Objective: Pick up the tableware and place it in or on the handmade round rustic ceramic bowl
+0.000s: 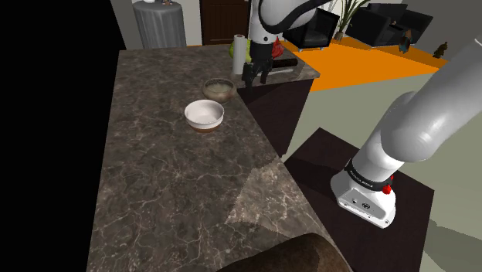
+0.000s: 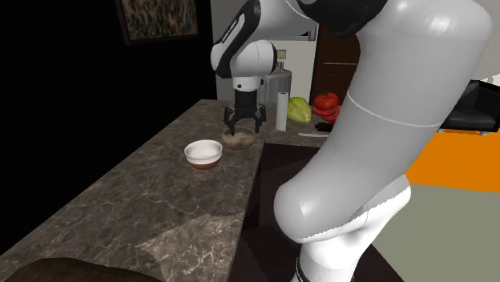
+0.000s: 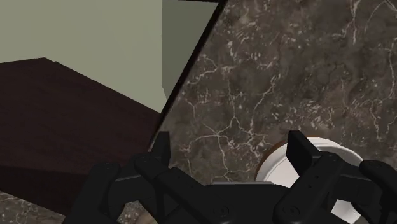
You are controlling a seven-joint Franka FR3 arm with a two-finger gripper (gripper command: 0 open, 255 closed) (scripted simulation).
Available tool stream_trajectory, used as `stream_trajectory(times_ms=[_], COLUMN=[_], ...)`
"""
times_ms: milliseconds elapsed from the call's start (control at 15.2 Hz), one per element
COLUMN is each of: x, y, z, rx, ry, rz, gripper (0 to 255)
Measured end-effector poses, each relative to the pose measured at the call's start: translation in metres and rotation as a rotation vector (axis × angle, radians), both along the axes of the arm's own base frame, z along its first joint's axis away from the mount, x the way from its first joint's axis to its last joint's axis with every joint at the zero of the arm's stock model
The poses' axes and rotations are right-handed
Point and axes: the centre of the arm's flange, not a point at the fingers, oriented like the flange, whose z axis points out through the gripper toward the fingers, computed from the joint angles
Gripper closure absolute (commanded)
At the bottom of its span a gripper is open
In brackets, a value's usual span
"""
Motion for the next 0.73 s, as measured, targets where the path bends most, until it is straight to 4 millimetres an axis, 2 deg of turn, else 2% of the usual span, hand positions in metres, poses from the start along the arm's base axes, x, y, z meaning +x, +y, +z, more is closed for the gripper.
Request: stream_trajectory(times_ms=[726], x=[0.105], y=[0.045], z=[-0.082], rx=[0.084], ry=[-0.016], rz=[-0.042], gripper=[0])
